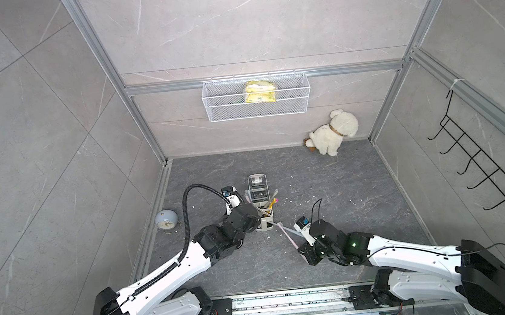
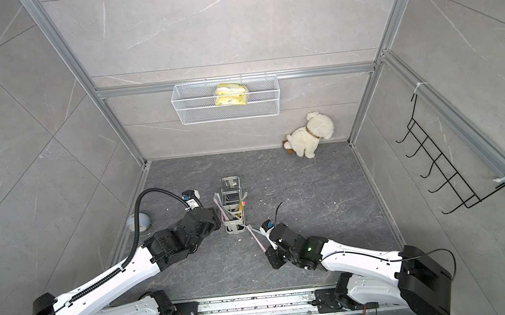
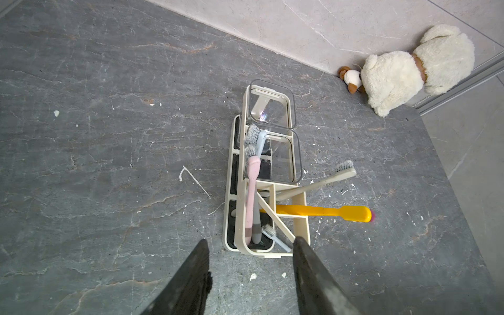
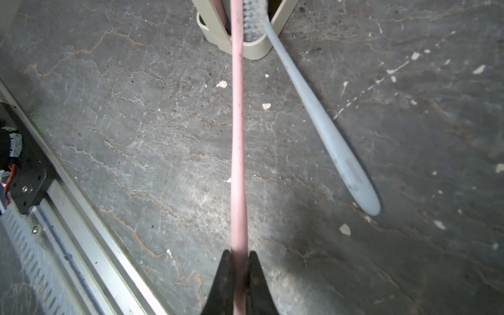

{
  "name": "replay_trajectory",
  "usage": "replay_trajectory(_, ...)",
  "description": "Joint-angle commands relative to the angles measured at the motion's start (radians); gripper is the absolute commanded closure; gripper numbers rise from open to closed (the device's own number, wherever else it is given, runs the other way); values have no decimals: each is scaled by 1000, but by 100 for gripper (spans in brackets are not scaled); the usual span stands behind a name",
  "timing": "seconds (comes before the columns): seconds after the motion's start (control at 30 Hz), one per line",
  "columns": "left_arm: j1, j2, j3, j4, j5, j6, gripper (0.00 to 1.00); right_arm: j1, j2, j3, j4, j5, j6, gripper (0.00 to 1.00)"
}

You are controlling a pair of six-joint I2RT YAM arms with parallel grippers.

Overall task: Place the toothbrush into the toothbrush holder
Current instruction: Pick up the toothbrush from the toothbrush holder.

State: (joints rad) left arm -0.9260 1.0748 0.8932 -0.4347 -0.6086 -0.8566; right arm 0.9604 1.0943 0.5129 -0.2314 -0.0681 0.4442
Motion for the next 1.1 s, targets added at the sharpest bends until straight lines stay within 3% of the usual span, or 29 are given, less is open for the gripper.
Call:
replay_trajectory(0.0,-26,-5,73,-31,-66,-12,37,3,-69,-25,-55,-28,49,96)
replay_trajectory(0.2,-74,25,150,-65,-60,-10,27,2,-131,3,-58,-61,60,96)
replay_trajectory(0.4,-103,142,255,-94,90,-88,13,2,-172,69,-80,-67,58,96)
replay_trajectory(0.53,-112,208,267,-49,199,-134,11,2,-202,119,-83,-69,62,96)
replay_trajectory(0.77,-125,290,267,40,272,-181,12,3,-215,183,-75,-65,62,96)
replay_trajectory(0.83,-126,298,258,64,272,-189,21,2,-210,194,-78,-65,63,96)
replay_trajectory(0.93,-126,294,242,90,267,-203,51,2,-206,197,-79,-63,65,96)
replay_trajectory(1.07,-125,281,240,85,258,-208,73,2,-203,197,-88,-37,69,96)
